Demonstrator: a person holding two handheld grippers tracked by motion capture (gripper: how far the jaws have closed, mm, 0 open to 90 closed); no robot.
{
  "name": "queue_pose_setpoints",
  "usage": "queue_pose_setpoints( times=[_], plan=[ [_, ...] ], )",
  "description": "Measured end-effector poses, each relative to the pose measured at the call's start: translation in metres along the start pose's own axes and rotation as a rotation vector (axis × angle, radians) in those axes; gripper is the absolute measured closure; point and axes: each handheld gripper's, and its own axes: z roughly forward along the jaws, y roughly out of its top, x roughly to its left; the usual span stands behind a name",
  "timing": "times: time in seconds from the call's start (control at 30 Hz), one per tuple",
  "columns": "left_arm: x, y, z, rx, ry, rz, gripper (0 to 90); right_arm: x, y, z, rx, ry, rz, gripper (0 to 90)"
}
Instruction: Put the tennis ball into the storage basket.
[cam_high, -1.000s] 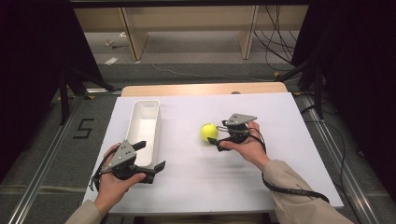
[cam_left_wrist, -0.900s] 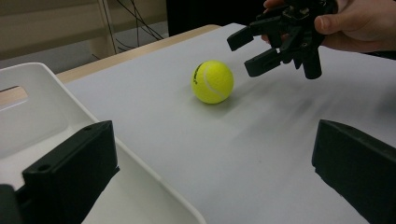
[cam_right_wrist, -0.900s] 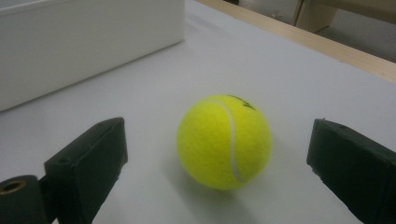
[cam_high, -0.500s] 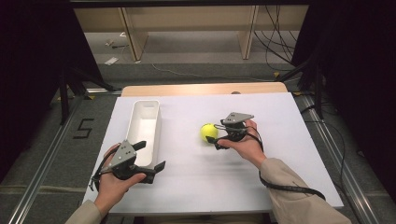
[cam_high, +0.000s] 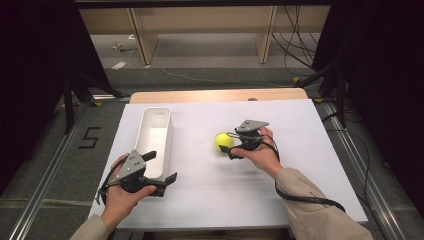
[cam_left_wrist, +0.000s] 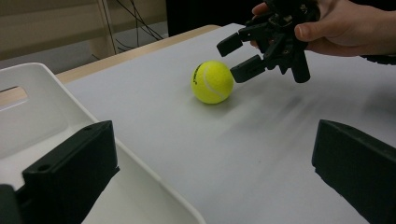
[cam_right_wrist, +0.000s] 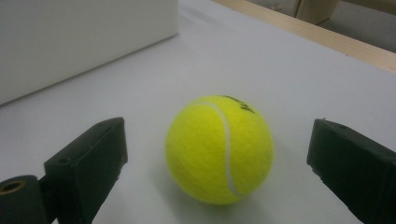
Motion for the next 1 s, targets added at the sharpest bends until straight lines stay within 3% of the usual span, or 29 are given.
queue_pose_setpoints(
  times=[1.0],
  plan=[
    [0.0,0.0,0.0,0.001,-0.004,0.005,0.0,-0.002,0.001,0.02,0.03,0.008,0.011,5.9]
  ],
)
